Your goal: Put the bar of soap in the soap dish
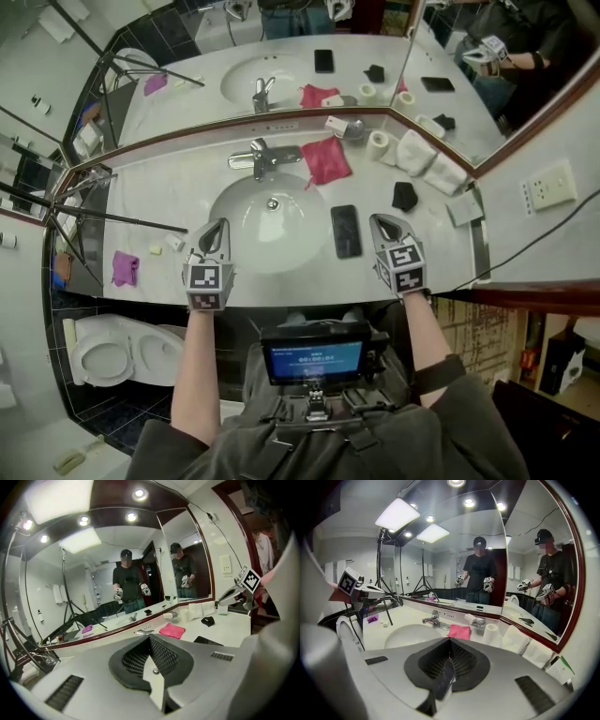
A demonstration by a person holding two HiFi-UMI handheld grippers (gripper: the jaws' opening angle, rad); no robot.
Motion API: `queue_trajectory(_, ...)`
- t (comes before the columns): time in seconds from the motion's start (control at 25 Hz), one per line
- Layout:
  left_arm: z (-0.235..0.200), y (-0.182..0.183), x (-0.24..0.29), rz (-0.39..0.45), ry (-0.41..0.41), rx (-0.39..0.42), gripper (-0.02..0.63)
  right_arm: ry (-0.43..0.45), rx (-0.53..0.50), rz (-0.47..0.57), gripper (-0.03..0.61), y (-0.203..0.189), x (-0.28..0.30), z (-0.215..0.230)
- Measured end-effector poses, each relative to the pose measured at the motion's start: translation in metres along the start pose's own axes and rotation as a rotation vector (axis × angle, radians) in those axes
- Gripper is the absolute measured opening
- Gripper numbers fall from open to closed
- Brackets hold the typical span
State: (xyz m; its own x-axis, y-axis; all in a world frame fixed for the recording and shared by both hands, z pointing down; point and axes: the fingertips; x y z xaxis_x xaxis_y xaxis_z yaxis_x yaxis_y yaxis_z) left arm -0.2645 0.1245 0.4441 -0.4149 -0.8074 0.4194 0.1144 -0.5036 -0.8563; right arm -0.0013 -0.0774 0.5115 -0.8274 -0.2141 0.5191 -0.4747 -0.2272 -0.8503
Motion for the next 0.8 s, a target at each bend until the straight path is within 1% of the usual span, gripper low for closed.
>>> queue_trajectory(0.36, 0.013, 0.01, 0.011, 0.0, -0.055, 0.01, 0.002, 0.03, -0.002, -0.017, 0.021, 0.002, -0.001, -0.014)
queue_trajectory(0.44, 0.022, 0.014, 0.017, -0.004, -0.083, 0.018, 0.029, 0.031, -0.003, -0.02, 0.021, 0.0, -0.002, -0.013)
queue_trajectory(0.52, 0.031, 0.023, 0.023, -0.008, -0.103, 0.01, 0.032, 0.032, 0.0, -0.022, 0.021, -0.002, -0.004, -0.013)
queue_trajectory(0.6, 0.039, 0.032, 0.031, -0.006, -0.106, 0.01, 0.039, 0.029, 0.007, -0.023, 0.021, -0.005, -0.007, -0.012)
queue_trajectory(0.68, 0.051, 0.036, 0.043, -0.017, -0.139, 0.026, 0.076, 0.023, 0.017, -0.023, 0.021, -0.009, -0.011, -0.011)
queue_trajectory(0.8, 0.072, 0.042, 0.068, -0.032, -0.213, 0.059, 0.173, 0.009, 0.034, -0.023, 0.021, -0.015, -0.017, -0.007)
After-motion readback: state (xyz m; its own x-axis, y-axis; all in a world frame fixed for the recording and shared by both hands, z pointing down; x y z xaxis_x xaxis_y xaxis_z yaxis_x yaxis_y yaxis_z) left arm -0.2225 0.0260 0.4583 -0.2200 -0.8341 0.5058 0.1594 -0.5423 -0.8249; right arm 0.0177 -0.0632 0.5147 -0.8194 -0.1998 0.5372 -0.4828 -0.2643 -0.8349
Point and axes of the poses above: the fingertips, and each gripper's own axes: x forward along the fingers, z to its right, y out of its top, and after that the axes turned 9 degrees about y, right-handed
